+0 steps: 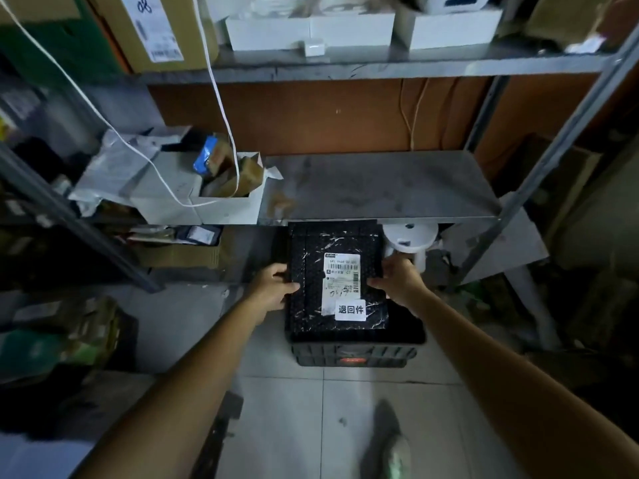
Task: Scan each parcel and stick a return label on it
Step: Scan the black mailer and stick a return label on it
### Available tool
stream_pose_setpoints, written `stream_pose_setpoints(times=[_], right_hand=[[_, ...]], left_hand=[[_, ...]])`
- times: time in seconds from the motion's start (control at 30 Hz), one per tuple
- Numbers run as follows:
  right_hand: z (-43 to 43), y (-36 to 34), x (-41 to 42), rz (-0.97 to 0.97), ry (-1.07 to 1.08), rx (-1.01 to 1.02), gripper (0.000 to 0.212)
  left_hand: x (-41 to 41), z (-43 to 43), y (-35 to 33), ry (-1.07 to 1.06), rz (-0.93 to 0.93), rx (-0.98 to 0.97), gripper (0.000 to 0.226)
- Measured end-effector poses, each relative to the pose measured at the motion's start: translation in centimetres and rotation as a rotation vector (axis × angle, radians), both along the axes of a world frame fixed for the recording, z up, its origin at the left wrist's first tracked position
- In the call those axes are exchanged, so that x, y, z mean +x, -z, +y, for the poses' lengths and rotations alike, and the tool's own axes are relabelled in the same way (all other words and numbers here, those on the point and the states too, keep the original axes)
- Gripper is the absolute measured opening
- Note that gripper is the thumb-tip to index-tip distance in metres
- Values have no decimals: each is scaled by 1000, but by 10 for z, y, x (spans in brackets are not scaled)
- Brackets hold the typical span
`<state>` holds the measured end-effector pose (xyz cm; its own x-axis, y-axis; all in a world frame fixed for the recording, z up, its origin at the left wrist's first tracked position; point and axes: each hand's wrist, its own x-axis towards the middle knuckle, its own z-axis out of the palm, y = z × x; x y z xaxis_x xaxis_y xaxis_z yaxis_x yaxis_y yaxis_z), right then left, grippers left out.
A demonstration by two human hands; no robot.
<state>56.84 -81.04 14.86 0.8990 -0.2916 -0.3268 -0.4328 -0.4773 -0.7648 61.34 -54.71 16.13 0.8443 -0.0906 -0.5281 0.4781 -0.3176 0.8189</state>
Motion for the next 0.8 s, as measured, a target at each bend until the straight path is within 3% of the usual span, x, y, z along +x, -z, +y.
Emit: stream_pose_setpoints(times=[0.33,0.47,0.8], right_hand=[[-40,163,148,88,-68,55,25],[-51,255,196,127,-58,19,25],[-41,519,244,313,-7,-51,39]], left_hand=[[120,-52,146,-111,45,87,32],[167,-68,239,-124,11,143,32],[230,-64,537,-11,139,199,44]])
